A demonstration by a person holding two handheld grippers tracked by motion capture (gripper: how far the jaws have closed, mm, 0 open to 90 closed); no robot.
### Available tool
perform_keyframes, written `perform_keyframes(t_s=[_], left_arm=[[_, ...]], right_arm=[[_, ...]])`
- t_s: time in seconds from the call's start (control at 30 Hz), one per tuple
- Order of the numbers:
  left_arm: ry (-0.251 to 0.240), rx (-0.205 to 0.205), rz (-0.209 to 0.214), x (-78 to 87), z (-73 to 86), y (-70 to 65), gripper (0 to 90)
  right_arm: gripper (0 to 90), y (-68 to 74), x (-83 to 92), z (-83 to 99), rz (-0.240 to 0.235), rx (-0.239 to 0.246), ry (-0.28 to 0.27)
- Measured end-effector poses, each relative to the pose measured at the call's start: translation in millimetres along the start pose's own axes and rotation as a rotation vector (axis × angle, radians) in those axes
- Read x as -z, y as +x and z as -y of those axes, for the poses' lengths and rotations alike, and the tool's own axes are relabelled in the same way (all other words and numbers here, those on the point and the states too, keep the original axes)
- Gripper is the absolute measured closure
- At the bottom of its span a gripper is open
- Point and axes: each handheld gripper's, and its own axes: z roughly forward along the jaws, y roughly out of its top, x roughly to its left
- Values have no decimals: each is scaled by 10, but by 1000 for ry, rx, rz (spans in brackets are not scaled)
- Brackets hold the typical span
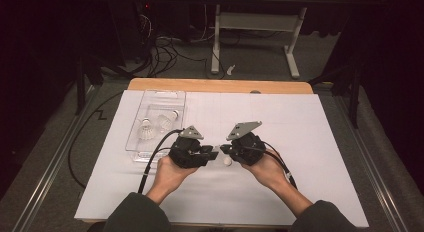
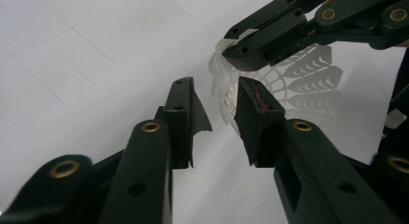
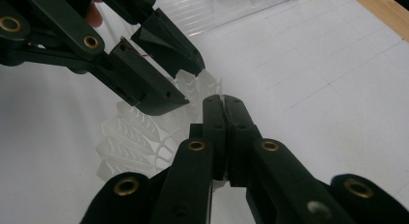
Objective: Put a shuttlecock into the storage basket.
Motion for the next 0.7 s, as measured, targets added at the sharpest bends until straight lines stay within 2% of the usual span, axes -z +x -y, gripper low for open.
perform_keyframes(t_s=[0.2,0.7], left_arm=[[-2,17,0,0,-5,11,748],[9,9,24,15,-21,10,890]], right_arm=[[900,-1,1,1,0,0,-5],[897,7,0,1,-2,5,-8]])
